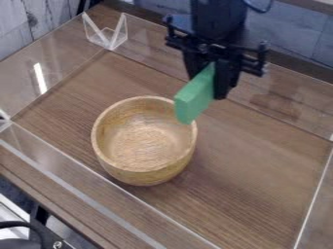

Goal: Put green stick into wooden bowl

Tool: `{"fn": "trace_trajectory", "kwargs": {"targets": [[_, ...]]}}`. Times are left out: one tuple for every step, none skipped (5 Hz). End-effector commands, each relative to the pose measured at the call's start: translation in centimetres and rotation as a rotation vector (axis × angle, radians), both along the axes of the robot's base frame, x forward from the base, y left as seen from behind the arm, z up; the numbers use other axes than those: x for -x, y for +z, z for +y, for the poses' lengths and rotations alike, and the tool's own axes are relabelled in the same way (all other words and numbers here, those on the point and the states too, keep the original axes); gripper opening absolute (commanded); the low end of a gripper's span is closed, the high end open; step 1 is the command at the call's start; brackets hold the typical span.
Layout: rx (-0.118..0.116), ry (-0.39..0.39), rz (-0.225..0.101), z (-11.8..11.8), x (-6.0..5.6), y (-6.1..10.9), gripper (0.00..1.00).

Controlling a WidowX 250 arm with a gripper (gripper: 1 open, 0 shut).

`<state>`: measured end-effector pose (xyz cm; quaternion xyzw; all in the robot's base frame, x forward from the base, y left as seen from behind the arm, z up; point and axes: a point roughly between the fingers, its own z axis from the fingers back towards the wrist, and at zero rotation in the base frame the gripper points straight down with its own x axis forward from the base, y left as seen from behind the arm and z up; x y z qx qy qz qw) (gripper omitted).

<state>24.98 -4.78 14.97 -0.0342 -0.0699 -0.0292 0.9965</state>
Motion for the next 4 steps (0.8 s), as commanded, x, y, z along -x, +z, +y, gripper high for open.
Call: {"fn": "trace_trajectory", "kwargs": {"targets": [[0.004,0.040,-0.059,0.00,0.37,1.72,0.00],[0.002,0.083,-0.058,0.51,1.37,1.88,0.00],[0.001,0.064,-0.056,0.56,1.29,1.45,0.00],[0.000,0.044,-0.053,0.47,1.11,1.02,0.00]]}}
